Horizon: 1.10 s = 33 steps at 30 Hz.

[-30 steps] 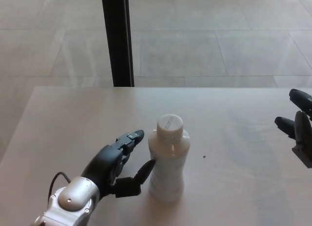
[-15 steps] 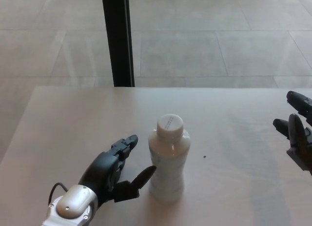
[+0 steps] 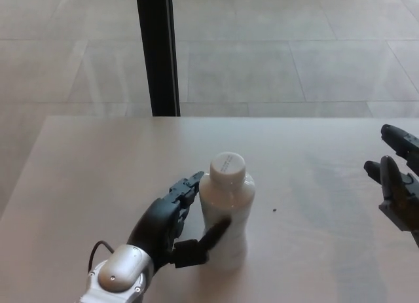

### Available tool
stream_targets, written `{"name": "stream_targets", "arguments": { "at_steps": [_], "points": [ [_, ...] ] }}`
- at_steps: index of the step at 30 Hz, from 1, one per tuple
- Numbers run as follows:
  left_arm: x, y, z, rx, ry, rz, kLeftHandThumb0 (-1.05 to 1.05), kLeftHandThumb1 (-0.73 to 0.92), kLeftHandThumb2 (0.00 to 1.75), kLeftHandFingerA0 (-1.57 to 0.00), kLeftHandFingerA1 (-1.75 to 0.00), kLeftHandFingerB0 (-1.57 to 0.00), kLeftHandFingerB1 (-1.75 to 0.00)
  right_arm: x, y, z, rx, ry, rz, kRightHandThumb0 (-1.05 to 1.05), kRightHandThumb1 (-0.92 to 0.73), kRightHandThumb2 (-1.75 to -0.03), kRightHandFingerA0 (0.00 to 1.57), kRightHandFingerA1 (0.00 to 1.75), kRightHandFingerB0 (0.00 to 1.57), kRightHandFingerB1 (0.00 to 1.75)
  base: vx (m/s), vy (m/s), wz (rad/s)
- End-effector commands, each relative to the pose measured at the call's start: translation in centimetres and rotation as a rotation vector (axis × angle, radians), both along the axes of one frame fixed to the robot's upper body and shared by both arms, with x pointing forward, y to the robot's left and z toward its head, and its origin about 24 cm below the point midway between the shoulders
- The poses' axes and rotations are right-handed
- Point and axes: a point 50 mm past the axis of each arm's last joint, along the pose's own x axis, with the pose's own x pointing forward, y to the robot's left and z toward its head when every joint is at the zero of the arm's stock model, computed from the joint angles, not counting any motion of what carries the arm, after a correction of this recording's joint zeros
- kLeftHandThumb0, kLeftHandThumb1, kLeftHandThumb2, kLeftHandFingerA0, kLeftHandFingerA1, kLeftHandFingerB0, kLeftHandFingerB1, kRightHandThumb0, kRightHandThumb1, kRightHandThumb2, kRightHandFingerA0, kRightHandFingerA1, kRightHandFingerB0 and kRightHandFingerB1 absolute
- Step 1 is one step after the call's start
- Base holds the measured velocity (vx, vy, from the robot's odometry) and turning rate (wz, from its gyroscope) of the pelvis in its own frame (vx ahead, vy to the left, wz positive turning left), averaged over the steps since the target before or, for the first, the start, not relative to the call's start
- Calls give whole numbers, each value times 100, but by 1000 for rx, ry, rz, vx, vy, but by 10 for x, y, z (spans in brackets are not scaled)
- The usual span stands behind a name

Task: The robot uses its left hand to to lift the bottle kept on the middle of the desk and tilts it towards its right hand. It then uses its right hand to rotate its cap to open it and places the bottle and cap back on the desk

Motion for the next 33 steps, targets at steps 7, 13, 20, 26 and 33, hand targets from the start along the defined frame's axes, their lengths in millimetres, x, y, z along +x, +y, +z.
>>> {"name": "stream_targets", "arguments": {
  "at_steps": [7, 13, 20, 26, 33],
  "points": [
    [-2, -29, 4, 42, -94, -41, -93, 57, 58, 0, 0, 0, 0, 2, 0, 3, -17, -17, -29, -63, -73, -63, 25, 71, 41, 34, 0, 0, 0],
    [-4, -45, 6, 32, -129, -37, -89, 57, 57, 0, 0, 0, 0, 3, 2, 2, -22, -17, -25, -65, -73, -62, 24, 76, 40, 35, 0, 0, 0],
    [-12, -67, -1, 39, -142, 17, -73, 57, 57, 0, 0, 0, 0, 4, 0, 1, -41, -28, -37, -71, -60, -98, 32, 72, 35, 50, 0, 0, 0],
    [-11, -93, 5, -80, -205, 388, -34, 63, 58, -24, -75, 0, -13, 2, 0, 0, -40, -27, -34, -63, -74, -63, 25, 70, 39, 33, 0, 0, 0],
    [-11, -104, 7, 0, -240, 535, -10, 86, 67, -92, -163, -11, -20, 3, 3, -1, -16, -25, -51, -56, -73, -62, 32, 64, 40, 33, 0, 0, 0]
  ]
}}
